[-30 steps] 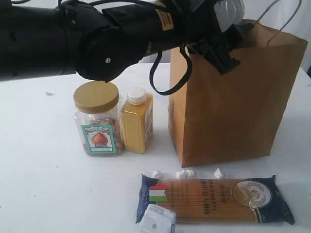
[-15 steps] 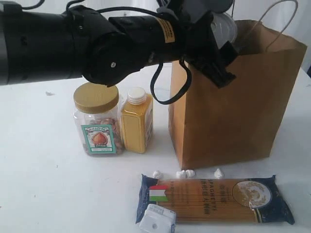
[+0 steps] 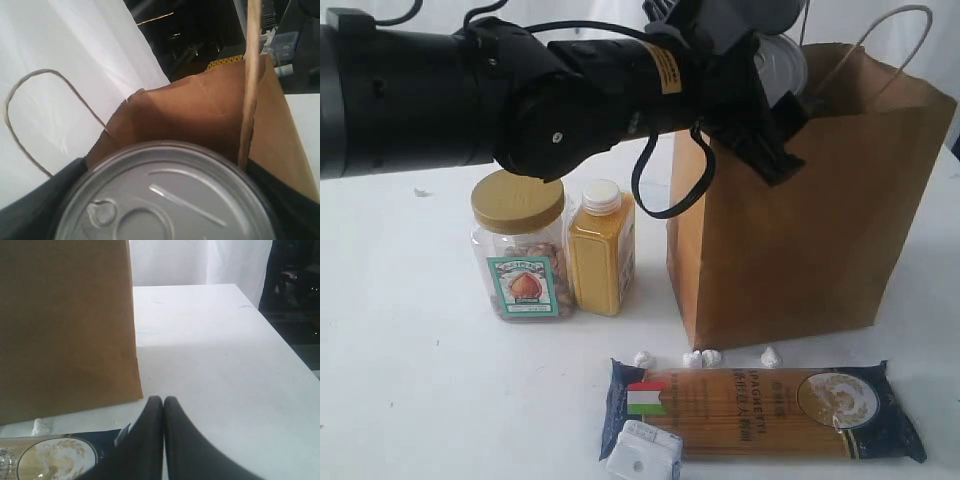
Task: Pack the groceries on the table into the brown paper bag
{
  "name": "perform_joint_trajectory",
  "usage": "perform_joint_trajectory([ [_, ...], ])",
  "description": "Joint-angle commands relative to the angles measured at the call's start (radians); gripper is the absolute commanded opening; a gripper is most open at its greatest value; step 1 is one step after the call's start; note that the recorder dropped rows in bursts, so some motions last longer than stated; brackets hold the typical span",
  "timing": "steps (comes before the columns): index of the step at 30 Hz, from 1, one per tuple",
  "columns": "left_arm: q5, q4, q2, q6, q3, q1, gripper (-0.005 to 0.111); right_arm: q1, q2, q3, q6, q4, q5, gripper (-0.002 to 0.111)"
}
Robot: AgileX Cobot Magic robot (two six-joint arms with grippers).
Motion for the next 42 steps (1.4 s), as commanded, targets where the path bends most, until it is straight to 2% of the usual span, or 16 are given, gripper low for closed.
perform_joint_trajectory([
  [1,-0.05,-0.003,-0.015,-0.005,-0.014,-0.003,0.064,0.003,-0.003,0.002,-0.001,0.0,-0.006,0.0],
  [5,-0.05,-0.003,-0.015,-0.003,-0.014,-0.003,0.067,0.003,-0.003,0.002,-0.001,0.0,-0.006,0.0],
  [10,-0.033,-0.003,-0.015,-0.005,-0.014,-0.003,0.09,0.003,-0.003,0.002,-0.001,0.0,-0.006,0.0],
  [14,0.094,-0.003,-0.015,-0.034,-0.014,-0.003,0.101,0.003,-0.003,0.002,-0.001,0.0,-0.006,0.0],
  [17,0.25,-0.003,-0.013,-0.086,-0.014,-0.003,0.102,0.003,-0.003,0.002,-0.001,0.0,-0.006,0.0],
  [20,0.314,-0.008,-0.013,-0.096,-0.014,-0.003,0.102,0.003,-0.003,0.002,-0.001,0.0,-0.006,0.0],
  [28,0.287,-0.016,-0.015,-0.141,-0.014,-0.005,0.102,0.003,-0.003,0.002,-0.001,0.0,-0.006,0.0],
  [30,0.24,-0.016,-0.027,-0.138,-0.014,-0.005,0.102,0.003,-0.003,0.002,-0.001,0.0,-0.006,0.0],
  [34,0.026,-0.014,-0.092,-0.14,-0.014,-0.015,0.102,0.003,-0.003,0.002,-0.001,0.0,-0.006,0.0],
  [35,0.026,-0.014,-0.102,-0.14,-0.014,-0.015,0.102,0.003,-0.003,0.002,-0.001,0.0,-0.006,0.0],
  [40,0.236,-0.018,-0.158,-0.147,-0.014,-0.015,0.102,0.003,-0.003,0.002,-0.001,0.0,-0.006,0.0],
  [42,0.241,-0.018,-0.189,-0.149,-0.014,-0.015,0.102,0.003,-0.003,0.002,-0.001,0.0,-0.006,0.0],
])
